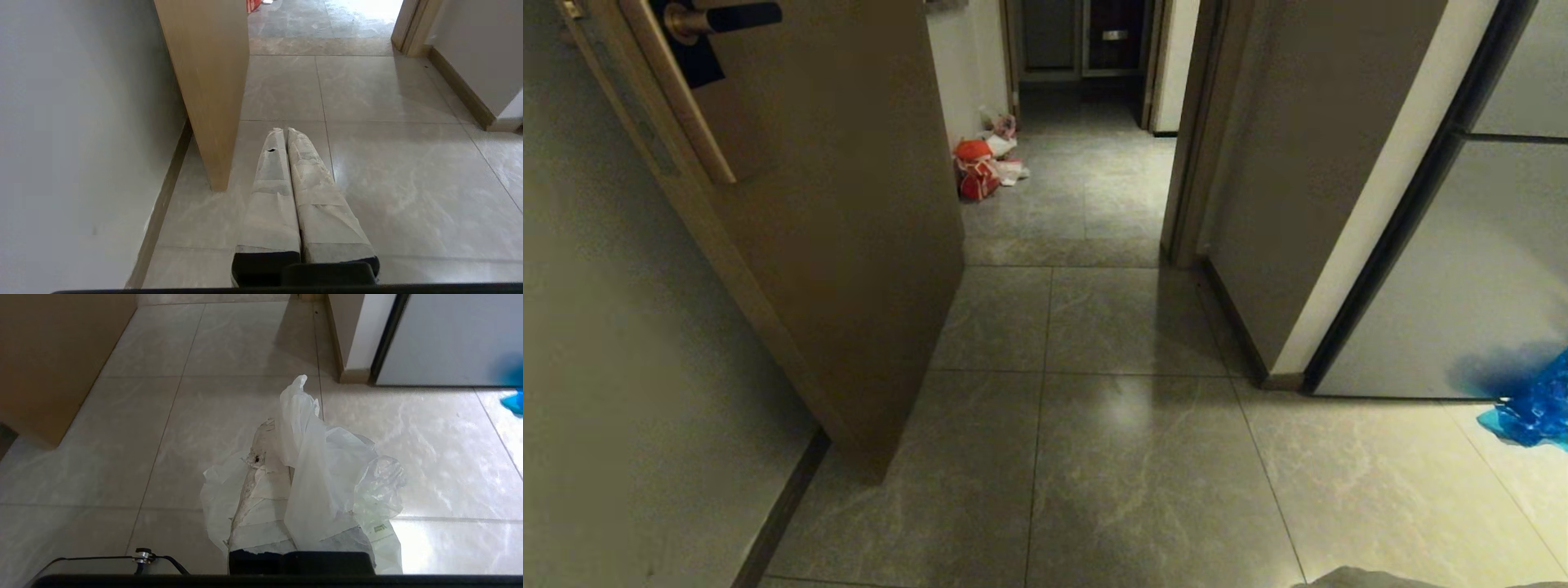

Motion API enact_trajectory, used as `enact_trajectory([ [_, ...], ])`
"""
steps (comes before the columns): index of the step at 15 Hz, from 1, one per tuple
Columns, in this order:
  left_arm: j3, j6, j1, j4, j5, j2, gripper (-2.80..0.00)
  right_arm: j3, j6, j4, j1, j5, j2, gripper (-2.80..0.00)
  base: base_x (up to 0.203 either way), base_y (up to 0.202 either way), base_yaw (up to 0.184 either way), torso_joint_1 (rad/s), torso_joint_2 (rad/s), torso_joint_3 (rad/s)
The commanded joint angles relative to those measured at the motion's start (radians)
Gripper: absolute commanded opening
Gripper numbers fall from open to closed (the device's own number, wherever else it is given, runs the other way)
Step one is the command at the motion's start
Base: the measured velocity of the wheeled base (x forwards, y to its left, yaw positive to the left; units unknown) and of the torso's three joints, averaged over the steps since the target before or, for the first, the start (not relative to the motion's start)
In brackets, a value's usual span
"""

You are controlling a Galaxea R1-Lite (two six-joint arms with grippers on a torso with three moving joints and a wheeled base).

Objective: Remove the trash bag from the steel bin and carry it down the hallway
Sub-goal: Put the trash bag at the door

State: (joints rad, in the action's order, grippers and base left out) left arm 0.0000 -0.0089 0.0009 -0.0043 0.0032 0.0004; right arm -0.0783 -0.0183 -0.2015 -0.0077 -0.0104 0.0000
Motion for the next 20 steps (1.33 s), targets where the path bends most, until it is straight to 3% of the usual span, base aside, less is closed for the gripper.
enact_trajectory([
  [1, 0.002, 0.0, 0.001, 0.0, 0.0, 0.001, -2.8, 0.0, 0.0, -0.001, 0.0, 0.0, 0.002, -2.8, 0.192, 0.0, 0.0, 0.002, 0.01, 0.002],
  [20, 0.002, 0.0, 0.001, 0.0, 0.0, 0.001, -2.8, 0.0, 0.0, -0.001, 0.0, 0.0, 0.002, -2.8, 0.192, 0.0, 0.002, 0.002, 0.0, 0.002],
])
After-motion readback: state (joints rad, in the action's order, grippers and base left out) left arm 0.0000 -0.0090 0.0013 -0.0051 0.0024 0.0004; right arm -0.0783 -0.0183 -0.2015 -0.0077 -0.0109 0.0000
